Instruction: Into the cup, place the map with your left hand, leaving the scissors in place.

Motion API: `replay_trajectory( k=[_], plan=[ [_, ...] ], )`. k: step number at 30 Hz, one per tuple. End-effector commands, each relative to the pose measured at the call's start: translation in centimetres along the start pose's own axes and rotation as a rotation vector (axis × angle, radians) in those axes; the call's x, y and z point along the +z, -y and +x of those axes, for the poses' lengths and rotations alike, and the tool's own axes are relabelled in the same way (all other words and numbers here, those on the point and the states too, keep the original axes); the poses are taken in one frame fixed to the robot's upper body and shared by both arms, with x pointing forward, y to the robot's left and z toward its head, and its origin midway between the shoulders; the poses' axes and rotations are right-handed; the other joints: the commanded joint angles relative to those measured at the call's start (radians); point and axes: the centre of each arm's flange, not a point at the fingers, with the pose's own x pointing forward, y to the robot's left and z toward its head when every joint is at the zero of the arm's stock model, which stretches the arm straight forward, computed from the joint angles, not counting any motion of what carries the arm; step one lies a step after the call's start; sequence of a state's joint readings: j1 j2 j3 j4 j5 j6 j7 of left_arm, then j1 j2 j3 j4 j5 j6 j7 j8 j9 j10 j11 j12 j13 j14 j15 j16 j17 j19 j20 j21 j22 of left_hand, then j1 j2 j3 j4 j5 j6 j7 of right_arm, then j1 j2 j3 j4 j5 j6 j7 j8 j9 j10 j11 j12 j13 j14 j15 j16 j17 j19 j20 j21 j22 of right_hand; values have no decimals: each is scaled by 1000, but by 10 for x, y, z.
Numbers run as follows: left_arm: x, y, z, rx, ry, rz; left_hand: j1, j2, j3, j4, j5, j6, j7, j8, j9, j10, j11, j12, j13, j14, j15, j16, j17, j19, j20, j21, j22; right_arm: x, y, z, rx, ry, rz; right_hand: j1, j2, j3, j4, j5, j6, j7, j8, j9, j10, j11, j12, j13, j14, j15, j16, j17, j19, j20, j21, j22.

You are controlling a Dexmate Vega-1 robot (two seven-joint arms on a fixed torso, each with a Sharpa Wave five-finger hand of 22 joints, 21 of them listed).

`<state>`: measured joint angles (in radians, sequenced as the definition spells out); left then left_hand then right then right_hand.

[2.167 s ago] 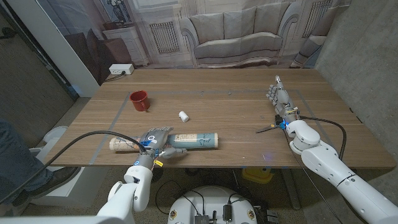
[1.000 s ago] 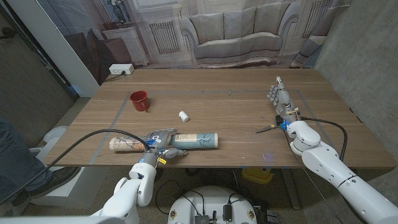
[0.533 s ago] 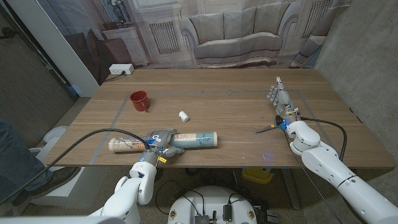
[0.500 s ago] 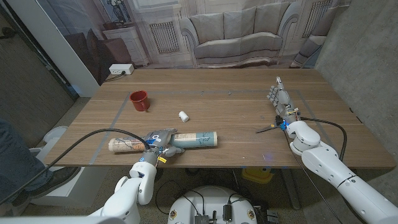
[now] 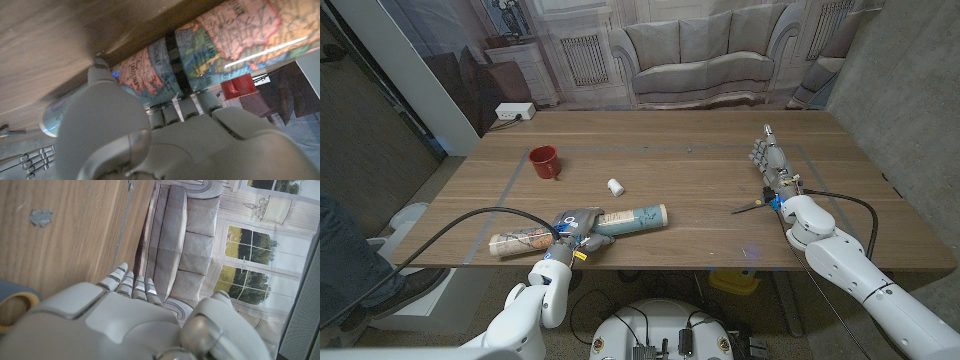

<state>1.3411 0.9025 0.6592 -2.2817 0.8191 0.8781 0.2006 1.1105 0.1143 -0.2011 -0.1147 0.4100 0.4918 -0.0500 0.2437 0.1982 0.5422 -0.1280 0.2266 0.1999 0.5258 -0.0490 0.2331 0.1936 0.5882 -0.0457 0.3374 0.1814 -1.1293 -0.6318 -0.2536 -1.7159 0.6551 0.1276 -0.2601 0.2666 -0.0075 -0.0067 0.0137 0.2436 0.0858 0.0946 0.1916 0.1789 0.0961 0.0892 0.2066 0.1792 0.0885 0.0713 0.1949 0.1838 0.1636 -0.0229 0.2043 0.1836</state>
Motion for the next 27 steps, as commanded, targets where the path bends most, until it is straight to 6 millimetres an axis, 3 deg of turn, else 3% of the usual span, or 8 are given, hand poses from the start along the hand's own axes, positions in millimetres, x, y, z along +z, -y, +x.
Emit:
replay_trajectory(
  k=[1,27],
  plan=[
    [0,0,-1,19,6,-22,24,7,3,-9,-7,18,6,2,3,18,-5,9,4,25,-111,10,4,22,-8,9,0,0,2,-1,5,0,4,7,-1,-7,-3,-1,4,4,1,6,2,8,-2,3,12,0,1,3,5,-2,4,2],
    [-7,-17,5,95,21,-46,136,58,47,-20,-41,179,6,37,8,180,-17,32,8,209,-146,36,7,176,-39,50,0,1,0,5,10,-6,7,8,1,-10,-4,-4,5,5,2,6,6,9,-1,3,13,1,0,4,6,0,3,2]
  ],
)
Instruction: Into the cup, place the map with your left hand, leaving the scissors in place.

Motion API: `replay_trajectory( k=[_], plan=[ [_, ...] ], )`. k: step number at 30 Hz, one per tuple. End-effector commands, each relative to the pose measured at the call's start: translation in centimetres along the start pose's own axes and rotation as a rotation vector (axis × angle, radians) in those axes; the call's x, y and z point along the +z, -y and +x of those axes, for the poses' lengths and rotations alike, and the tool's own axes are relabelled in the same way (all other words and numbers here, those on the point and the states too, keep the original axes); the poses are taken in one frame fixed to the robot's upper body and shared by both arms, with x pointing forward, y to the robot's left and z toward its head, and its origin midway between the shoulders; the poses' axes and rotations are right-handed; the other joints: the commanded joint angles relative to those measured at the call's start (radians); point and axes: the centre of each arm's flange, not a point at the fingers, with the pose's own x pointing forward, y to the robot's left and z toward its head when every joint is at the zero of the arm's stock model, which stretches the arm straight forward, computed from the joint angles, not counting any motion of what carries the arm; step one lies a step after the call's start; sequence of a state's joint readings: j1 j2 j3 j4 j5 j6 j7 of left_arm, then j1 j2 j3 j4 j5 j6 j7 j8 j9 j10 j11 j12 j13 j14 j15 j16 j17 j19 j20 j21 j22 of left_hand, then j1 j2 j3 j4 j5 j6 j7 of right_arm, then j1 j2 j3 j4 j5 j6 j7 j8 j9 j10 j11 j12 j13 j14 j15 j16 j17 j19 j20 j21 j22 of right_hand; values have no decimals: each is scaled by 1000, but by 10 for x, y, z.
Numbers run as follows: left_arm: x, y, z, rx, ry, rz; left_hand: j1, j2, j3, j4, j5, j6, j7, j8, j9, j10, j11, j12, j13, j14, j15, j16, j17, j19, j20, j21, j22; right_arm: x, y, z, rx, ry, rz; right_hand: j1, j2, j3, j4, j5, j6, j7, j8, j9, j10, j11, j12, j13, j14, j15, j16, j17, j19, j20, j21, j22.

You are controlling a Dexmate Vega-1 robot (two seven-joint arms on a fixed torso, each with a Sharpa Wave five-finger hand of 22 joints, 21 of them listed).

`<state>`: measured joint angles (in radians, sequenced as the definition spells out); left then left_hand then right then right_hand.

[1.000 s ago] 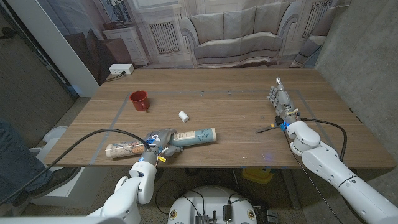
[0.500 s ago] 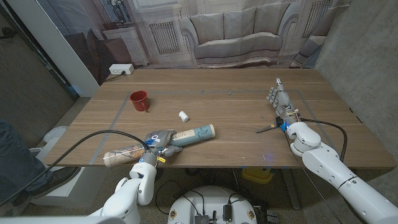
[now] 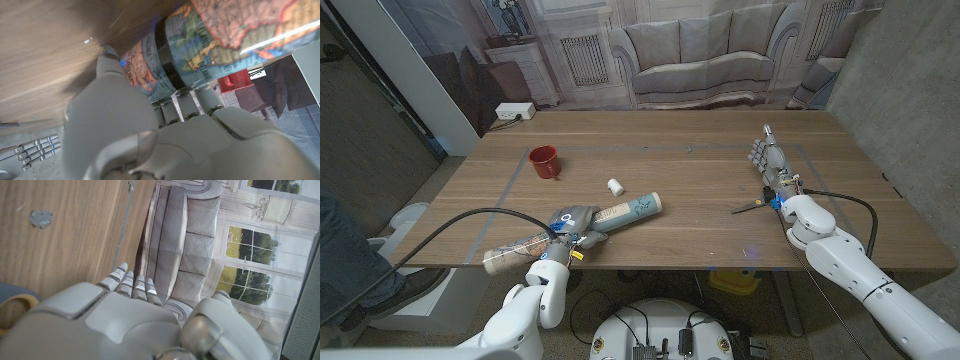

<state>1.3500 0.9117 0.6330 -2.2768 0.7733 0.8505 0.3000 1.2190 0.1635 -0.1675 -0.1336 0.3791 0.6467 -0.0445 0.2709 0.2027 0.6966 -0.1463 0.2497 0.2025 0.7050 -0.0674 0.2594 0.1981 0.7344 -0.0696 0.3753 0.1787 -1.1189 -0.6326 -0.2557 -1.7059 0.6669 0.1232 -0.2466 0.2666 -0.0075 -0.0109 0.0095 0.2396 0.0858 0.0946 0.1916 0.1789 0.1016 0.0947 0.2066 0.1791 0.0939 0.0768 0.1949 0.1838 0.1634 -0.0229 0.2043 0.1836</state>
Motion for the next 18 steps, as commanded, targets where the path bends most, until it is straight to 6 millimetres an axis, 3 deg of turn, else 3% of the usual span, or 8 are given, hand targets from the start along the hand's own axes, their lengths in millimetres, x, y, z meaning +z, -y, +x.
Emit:
replay_trajectory(
  k=[1,7,18],
  plan=[
    [-1,-8,4,23,14,-29,34,10,17,-2,-12,33,0,12,3,30,2,9,6,38,-131,11,2,38,-17,15,2,2,-1,1,2,1,-2,8,1,-6,1,0,5,5,2,6,1,4,-1,3,8,-6,0,4,6,0,3,2],
    [-1,-11,4,38,27,-36,53,12,30,3,-26,67,-3,18,5,61,-6,11,7,79,-140,14,2,77,-28,26,1,2,0,1,2,5,2,8,2,-7,1,0,4,5,1,6,0,4,-1,3,9,-4,0,4,7,0,3,2],
    [0,-17,3,49,21,-55,42,13,32,19,-38,74,-1,14,6,63,6,3,8,74,-133,2,2,74,-23,22,0,2,3,-1,1,7,4,9,2,-8,0,-1,5,7,2,6,1,4,-1,3,9,-5,-1,4,7,0,3,2]
  ],
)
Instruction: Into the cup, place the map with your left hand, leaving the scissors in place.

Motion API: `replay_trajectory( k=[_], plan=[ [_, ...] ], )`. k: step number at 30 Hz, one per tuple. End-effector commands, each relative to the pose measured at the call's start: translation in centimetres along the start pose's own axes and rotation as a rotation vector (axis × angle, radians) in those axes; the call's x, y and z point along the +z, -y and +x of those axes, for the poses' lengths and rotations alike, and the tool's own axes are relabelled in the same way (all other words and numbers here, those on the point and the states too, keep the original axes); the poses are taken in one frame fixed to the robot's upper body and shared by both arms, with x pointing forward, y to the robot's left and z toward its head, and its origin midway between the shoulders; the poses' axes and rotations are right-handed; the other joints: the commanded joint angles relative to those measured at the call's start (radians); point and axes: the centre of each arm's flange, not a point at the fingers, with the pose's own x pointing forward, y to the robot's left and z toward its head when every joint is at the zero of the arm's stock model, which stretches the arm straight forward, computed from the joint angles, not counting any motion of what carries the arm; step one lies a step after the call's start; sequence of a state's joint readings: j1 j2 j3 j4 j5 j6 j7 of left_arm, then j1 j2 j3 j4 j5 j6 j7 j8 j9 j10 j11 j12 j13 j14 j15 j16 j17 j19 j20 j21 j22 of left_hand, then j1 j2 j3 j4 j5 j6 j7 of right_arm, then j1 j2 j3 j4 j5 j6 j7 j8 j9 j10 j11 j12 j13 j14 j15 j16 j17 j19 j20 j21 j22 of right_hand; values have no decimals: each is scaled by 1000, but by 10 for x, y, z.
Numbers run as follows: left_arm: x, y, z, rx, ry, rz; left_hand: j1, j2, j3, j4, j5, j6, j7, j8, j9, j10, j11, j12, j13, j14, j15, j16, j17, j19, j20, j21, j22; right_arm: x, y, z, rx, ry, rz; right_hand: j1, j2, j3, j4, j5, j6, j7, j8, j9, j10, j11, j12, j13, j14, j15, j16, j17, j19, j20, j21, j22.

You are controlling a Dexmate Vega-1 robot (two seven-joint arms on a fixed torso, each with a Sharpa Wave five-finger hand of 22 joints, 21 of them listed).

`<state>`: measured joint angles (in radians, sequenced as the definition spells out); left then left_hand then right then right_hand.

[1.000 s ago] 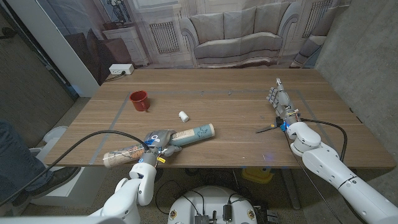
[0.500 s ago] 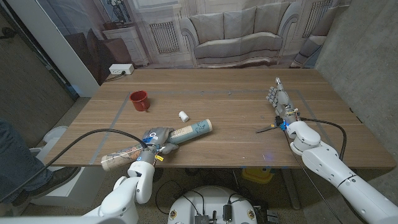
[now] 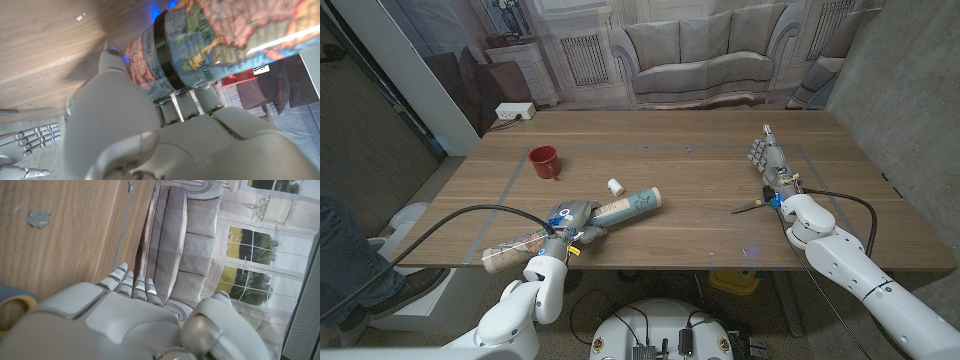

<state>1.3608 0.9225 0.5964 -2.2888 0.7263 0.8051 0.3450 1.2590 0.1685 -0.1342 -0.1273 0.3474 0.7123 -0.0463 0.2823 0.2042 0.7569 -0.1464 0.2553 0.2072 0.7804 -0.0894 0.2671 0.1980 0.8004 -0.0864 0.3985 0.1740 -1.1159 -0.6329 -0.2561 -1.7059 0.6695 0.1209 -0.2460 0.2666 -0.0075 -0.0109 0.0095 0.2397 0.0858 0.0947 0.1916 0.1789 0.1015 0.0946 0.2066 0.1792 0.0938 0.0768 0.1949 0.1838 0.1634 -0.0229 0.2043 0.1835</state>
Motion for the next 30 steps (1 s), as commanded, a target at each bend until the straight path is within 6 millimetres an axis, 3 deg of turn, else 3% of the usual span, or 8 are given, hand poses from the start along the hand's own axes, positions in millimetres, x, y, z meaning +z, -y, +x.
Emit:
replay_trajectory(
  k=[1,21,30],
  plan=[
    [1,-7,0,13,2,-20,1,8,-1,15,-8,7,3,1,4,2,5,-4,3,-1,-111,-7,3,8,-5,-2,5,1,3,-2,-5,5,9,9,2,-8,0,-1,4,6,1,6,1,4,-1,3,10,-5,-1,4,7,0,3,2],
    [-8,-28,-7,64,6,-88,-5,9,6,31,-24,15,0,-5,5,7,12,-12,4,-1,-102,-18,4,0,0,-9,5,0,7,-9,-4,9,14,10,4,-9,-1,-2,5,6,2,6,2,4,-1,3,11,-4,-1,4,9,0,3,2],
    [-24,-39,-8,106,-8,-128,-6,10,11,38,-33,20,3,-8,5,13,12,-15,5,4,-102,-21,4,0,0,-12,5,-2,6,-9,-2,6,18,11,6,-9,-1,-3,6,6,2,6,3,4,-1,3,11,-4,-2,4,10,-2,3,2]
  ],
)
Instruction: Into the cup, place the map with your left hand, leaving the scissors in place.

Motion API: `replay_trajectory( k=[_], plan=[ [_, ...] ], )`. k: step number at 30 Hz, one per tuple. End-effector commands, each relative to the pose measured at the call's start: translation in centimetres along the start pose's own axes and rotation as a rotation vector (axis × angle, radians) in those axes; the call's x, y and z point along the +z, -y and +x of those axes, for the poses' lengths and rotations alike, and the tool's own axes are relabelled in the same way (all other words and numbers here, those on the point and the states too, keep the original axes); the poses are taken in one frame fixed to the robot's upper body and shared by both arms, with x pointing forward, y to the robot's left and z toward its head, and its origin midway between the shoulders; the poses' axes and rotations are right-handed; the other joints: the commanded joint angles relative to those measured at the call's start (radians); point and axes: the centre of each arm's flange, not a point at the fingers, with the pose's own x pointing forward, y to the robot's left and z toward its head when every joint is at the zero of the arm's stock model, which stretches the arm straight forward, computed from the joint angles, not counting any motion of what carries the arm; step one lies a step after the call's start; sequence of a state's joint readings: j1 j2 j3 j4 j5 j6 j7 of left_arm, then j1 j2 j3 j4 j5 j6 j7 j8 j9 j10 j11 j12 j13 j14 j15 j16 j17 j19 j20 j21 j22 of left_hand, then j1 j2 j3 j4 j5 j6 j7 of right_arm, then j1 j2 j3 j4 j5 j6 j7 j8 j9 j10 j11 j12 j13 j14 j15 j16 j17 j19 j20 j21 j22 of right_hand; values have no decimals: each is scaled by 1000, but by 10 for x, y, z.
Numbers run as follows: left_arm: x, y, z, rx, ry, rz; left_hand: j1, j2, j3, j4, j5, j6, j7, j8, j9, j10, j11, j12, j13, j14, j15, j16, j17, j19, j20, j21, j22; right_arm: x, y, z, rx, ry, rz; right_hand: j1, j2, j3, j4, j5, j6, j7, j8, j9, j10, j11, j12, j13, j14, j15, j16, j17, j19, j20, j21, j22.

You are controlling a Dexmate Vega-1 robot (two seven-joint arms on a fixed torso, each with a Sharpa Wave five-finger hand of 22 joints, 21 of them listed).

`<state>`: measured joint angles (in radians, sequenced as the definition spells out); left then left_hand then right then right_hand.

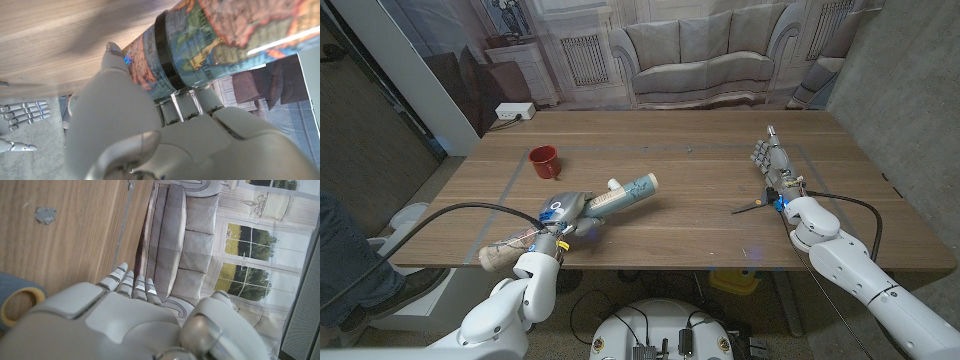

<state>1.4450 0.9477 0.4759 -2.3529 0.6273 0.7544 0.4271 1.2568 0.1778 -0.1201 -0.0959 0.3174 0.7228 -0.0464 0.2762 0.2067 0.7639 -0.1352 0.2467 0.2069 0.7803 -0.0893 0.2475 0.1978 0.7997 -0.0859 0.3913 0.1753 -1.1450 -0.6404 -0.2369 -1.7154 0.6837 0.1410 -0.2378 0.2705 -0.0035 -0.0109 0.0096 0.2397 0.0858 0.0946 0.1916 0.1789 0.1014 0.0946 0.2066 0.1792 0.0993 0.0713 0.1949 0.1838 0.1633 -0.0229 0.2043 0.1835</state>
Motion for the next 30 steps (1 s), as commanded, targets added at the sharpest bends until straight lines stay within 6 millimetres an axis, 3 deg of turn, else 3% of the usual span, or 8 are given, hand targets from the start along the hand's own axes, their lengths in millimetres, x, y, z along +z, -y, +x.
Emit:
replay_trajectory(
  k=[1,30],
  plan=[
    [-15,-16,-1,49,-9,-54,-4,1,-2,7,-4,12,3,-1,2,8,3,-7,5,4,-103,-2,4,1,0,-5,4,-2,-1,-1,2,-1,5,8,2,-10,-1,-3,6,6,2,6,2,4,-1,3,6,1,-2,4,11,-2,3,2],
    [-53,-42,5,216,-3,-196,-2,-2,12,20,-27,29,4,-8,2,23,-2,-15,6,20,-106,-11,5,9,2,-7,5,2,-4,3,6,8,4,11,5,-11,-3,-4,5,7,2,6,2,4,-1,3,6,1,-3,5,11,-1,2,2]
  ],
)
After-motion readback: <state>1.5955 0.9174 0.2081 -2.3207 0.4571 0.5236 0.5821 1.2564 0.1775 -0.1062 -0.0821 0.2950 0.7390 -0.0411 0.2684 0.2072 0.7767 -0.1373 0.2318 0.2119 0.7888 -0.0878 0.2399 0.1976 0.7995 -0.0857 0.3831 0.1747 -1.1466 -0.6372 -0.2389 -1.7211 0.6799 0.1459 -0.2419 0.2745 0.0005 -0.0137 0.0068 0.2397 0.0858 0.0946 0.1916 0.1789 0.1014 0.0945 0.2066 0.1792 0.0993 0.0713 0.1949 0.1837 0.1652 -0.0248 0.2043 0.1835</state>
